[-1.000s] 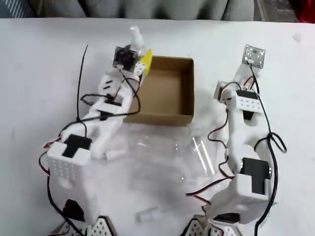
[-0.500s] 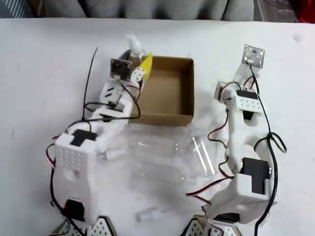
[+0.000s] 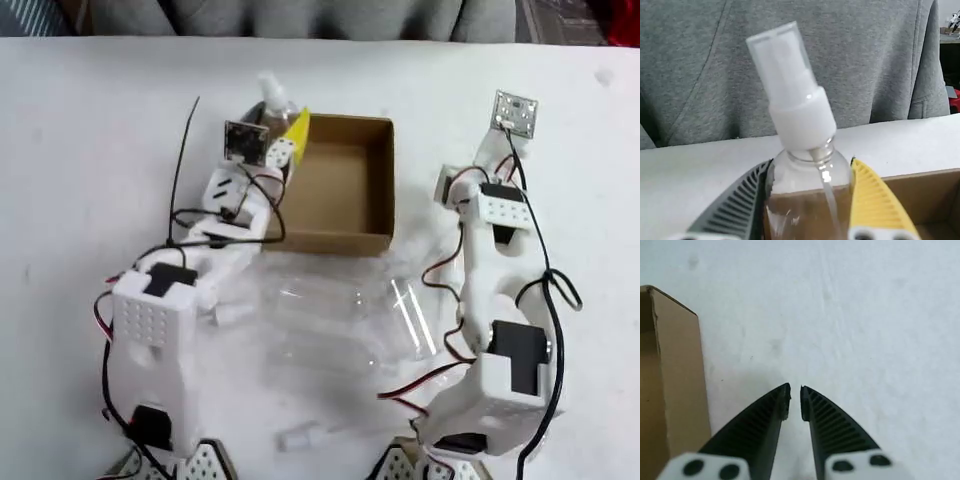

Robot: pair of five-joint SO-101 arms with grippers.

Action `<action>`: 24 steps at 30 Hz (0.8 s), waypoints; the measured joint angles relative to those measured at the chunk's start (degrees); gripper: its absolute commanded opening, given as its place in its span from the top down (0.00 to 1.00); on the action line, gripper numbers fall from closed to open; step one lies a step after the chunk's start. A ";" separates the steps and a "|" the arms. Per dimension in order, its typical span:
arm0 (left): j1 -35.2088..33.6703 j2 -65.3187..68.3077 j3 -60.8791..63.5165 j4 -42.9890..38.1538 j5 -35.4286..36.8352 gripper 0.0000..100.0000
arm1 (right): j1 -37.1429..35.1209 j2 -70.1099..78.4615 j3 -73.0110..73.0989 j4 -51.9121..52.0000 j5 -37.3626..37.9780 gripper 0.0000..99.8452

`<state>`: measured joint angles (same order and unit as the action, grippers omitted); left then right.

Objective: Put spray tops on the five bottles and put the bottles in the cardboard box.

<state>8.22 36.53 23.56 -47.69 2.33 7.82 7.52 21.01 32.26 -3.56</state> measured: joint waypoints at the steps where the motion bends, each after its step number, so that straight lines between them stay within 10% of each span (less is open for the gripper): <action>1: 0.00 0.00 0.00 0.00 0.00 0.98 | -0.09 0.00 0.00 0.00 0.00 0.98; 24: -0.62 0.00 0.00 1.76 0.70 0.73 | -0.09 0.00 0.00 0.00 0.18 0.98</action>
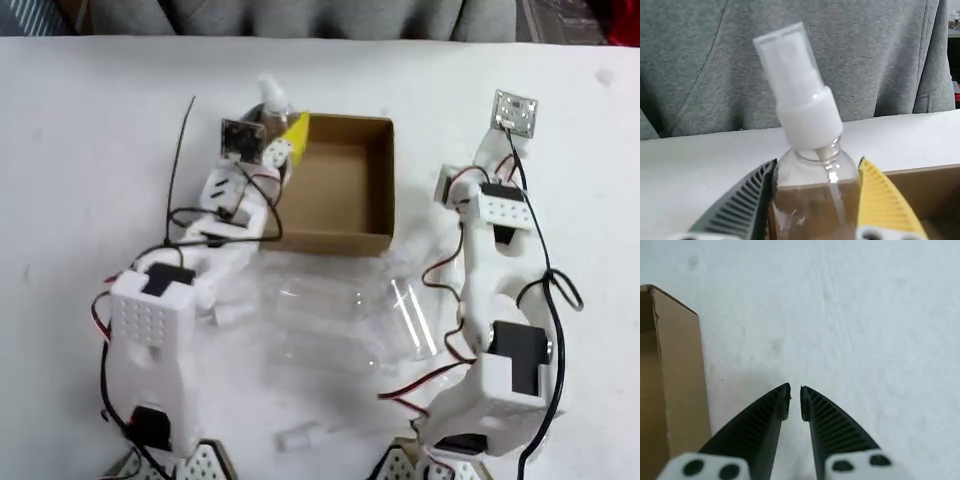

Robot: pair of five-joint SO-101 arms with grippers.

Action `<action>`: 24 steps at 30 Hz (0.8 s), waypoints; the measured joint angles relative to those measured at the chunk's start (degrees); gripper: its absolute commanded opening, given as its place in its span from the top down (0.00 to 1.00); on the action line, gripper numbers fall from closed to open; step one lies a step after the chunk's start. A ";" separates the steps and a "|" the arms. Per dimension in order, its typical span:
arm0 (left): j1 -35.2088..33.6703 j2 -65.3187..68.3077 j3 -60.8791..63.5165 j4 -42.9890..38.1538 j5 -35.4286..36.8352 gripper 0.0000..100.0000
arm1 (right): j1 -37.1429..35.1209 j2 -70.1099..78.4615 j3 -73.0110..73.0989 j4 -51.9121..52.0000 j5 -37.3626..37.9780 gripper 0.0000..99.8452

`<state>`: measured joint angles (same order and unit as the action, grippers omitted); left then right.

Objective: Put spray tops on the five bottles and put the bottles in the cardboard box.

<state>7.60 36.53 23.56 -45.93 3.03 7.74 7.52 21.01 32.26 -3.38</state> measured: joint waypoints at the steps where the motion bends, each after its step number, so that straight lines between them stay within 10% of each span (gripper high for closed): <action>1: 0.00 0.00 0.00 0.00 0.00 0.73 | 0.00 0.00 0.00 0.00 0.00 0.98; 24: -0.88 -0.62 -0.70 3.16 0.26 0.68 | 0.00 0.00 0.00 0.00 0.18 0.98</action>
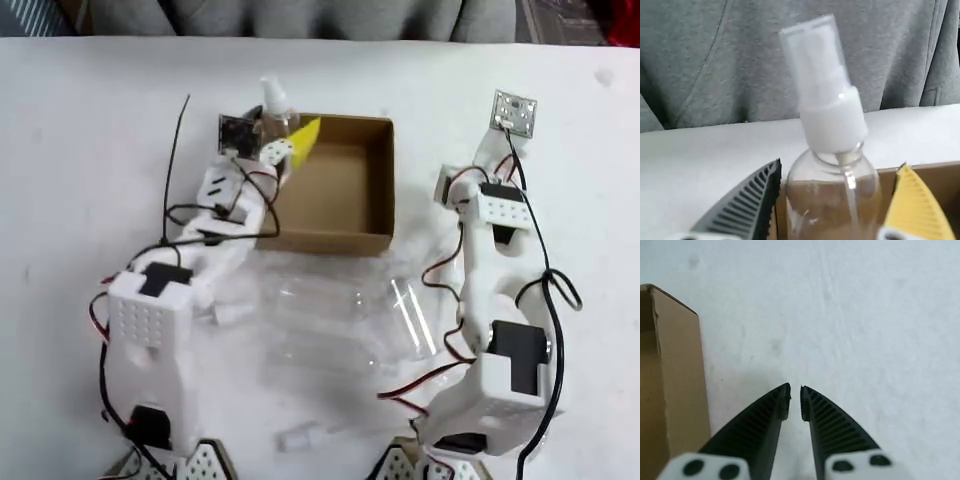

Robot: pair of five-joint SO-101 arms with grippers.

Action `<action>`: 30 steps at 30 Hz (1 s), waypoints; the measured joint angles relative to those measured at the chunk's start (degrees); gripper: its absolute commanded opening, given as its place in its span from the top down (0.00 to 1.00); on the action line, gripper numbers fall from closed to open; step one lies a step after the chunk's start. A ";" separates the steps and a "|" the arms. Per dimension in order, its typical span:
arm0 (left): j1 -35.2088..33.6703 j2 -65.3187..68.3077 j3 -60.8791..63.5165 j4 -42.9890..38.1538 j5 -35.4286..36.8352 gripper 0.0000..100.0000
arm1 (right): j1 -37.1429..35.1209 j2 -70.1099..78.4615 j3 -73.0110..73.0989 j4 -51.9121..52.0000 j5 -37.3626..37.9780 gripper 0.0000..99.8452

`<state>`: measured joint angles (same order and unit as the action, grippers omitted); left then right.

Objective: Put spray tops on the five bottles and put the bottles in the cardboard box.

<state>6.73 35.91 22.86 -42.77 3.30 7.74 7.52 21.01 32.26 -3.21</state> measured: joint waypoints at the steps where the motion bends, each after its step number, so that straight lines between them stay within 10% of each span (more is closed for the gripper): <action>1: -0.09 -0.97 0.70 0.00 0.70 0.68 | 0.00 0.00 0.00 0.00 0.00 0.98; 22: -0.44 -40.09 34.20 17.93 1.76 0.68 | -1.49 0.00 0.00 0.00 2.46 0.98; 30: -0.53 -60.75 40.88 37.01 1.67 0.68 | -1.58 0.00 0.00 0.00 2.46 0.98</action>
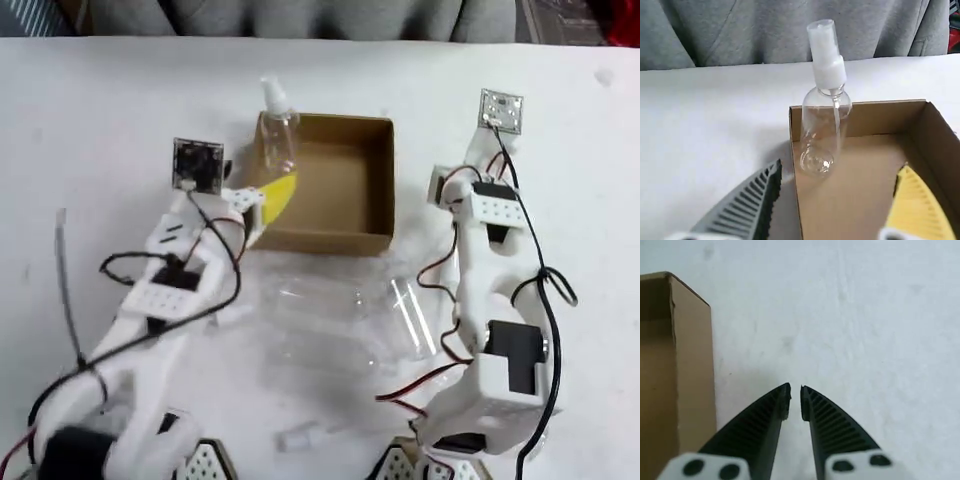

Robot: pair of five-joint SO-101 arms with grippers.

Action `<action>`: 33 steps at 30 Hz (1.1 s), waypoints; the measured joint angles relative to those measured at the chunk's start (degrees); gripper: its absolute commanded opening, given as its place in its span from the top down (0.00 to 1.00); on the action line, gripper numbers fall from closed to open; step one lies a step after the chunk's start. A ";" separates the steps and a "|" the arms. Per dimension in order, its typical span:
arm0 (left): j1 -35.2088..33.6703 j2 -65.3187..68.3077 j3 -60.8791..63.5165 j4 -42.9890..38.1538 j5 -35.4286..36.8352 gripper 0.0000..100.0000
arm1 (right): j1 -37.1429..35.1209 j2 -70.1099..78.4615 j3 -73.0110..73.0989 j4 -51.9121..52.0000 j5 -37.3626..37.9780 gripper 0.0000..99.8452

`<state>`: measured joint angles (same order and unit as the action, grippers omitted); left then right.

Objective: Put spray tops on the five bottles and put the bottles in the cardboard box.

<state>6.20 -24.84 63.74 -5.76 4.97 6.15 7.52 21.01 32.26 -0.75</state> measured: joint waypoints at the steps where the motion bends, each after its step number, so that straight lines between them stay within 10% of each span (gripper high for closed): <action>1: -0.09 -2.90 0.44 3.08 0.00 0.68 | 0.00 0.00 0.00 0.00 0.09 0.98; 10: -0.09 -23.56 0.62 34.29 0.00 0.70 | 0.09 0.00 0.00 0.00 0.09 0.98; 18: -0.09 -32.44 0.62 49.41 -0.97 0.96 | 2.02 -0.09 -1.67 10.99 0.09 0.98; 26: 0.00 -35.96 0.26 55.91 -30.95 0.92 | 19.25 -2.73 -3.69 21.63 8.26 0.98; 33: 13.63 -38.42 -3.60 69.71 -53.19 0.90 | 22.42 2.46 2.55 18.99 9.23 0.98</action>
<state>19.82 -63.25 60.13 63.96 -48.22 28.57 9.98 23.56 51.25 8.48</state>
